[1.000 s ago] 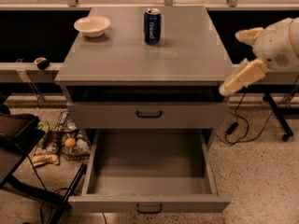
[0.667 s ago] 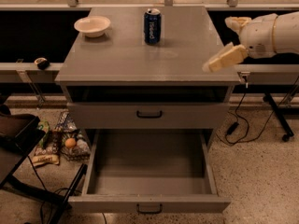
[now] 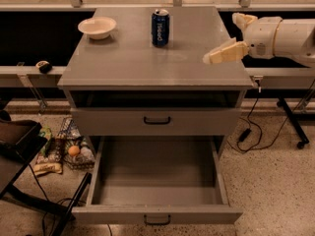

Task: Place pepsi can into middle drawer

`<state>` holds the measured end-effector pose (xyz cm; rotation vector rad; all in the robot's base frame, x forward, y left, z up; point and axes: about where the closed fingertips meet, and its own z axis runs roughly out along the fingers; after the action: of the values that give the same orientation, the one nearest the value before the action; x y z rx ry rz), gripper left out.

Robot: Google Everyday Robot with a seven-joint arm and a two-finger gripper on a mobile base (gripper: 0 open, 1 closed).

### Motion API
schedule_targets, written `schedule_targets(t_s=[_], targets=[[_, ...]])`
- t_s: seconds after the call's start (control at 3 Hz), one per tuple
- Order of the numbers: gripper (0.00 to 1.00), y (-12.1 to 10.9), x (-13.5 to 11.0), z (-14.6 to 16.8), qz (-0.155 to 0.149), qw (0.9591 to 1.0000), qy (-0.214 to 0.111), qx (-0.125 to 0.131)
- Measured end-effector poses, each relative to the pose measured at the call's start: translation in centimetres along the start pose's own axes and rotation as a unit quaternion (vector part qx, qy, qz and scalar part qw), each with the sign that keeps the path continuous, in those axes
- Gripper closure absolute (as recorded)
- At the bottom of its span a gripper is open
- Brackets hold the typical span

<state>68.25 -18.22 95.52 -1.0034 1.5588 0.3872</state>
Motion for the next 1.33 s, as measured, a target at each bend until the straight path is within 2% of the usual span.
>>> schedule_targets(t_s=[0.33,0.67,1.0,1.33], targets=[[0.0,-1.0,0.2,3.3,0.003,0.9999,-0.01,-0.006],[0.0,-2.7,0.2,8.9,0.043,0.9978,-0.051,-0.007],[0.0,-4.3,0.6,13.9,0.077,0.9941,-0.076,0.001],[0.0,-5.0,0.3,17.8,0.096,0.9917,-0.086,-0.001]])
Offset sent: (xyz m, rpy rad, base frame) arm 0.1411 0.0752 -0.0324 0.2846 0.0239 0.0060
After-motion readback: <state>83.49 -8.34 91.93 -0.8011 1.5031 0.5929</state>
